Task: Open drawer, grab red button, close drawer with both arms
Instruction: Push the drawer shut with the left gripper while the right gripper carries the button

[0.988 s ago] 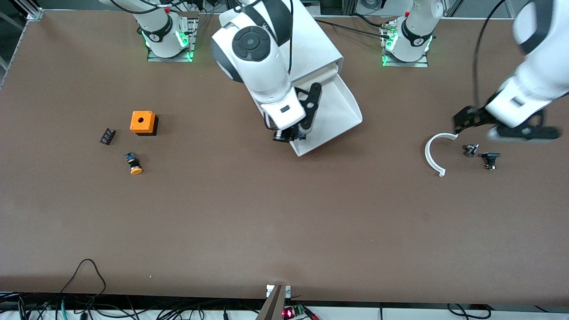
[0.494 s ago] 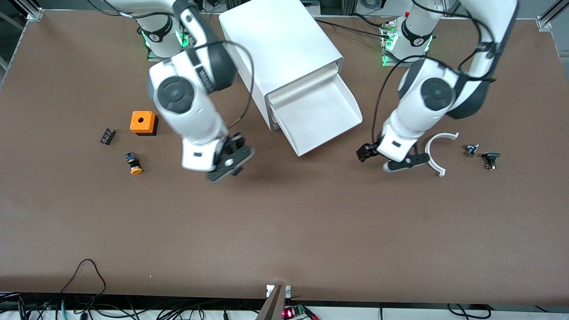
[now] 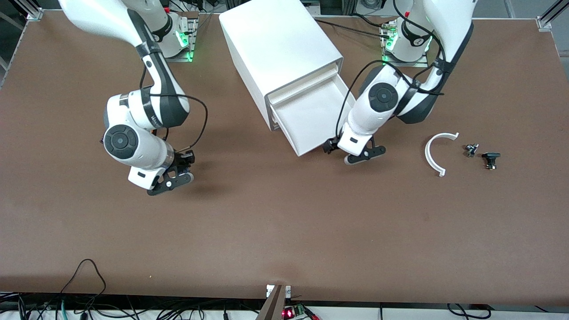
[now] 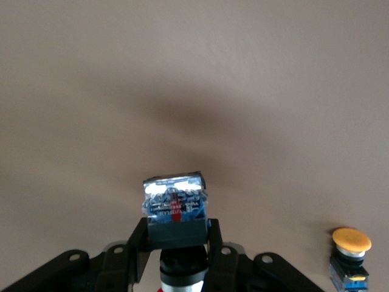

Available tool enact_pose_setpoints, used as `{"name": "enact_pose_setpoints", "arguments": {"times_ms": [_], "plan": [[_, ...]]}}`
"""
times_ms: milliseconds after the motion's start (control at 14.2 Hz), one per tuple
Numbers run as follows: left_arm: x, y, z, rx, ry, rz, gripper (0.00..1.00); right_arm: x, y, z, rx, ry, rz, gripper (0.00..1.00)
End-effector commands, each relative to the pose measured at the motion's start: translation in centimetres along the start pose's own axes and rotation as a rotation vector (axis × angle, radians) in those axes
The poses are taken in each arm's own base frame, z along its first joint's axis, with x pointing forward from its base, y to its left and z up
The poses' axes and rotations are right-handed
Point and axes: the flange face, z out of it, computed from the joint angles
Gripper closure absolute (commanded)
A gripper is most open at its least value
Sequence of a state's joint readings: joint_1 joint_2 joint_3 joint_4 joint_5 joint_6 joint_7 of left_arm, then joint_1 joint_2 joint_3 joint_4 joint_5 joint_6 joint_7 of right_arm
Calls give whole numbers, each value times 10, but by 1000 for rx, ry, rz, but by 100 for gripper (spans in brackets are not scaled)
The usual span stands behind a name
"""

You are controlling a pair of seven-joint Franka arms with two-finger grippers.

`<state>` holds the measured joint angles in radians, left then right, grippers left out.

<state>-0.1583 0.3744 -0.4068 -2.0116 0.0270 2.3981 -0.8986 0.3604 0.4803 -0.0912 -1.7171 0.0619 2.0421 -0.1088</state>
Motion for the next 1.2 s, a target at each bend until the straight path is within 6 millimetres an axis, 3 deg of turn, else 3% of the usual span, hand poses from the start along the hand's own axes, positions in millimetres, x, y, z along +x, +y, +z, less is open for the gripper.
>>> {"name": "enact_pose_setpoints", "arguments": {"times_ms": [0, 212, 282, 424, 635, 706, 776, 847, 988, 1129], "plan": [[-46, 0, -2, 35, -1, 57, 0, -34, 9, 27, -8, 22, 25, 74], [-112, 21, -2, 45, -18, 174, 0, -49, 15, 50, -14, 70, 30, 74], [-140, 29, -1, 50, -29, 227, 0, -63, 28, 61, -16, 101, 44, 74], [-160, 36, 1, 51, -39, 263, 0, -79, 49, 76, -23, 151, 40, 74], [-169, 36, 3, 82, -60, 281, 0, -94, 58, 100, -37, 195, 19, 74], [-162, 36, 0, 66, -48, 274, 0, -95, 58, 103, -37, 196, 20, 70], [-149, 36, -7, 51, -26, 262, 0, -95, 58, 105, -32, 189, 39, 42], [-119, 27, -19, 32, 1, 207, 0, -94, 57, 102, -27, 191, 59, 0], [-37, -3, -62, -1, 107, 122, 0, -92, 56, 86, -15, 188, 134, 0], [23, -43, -106, 12, 174, 204, 0, -87, 54, 55, -2, 171, 165, 0]]}}
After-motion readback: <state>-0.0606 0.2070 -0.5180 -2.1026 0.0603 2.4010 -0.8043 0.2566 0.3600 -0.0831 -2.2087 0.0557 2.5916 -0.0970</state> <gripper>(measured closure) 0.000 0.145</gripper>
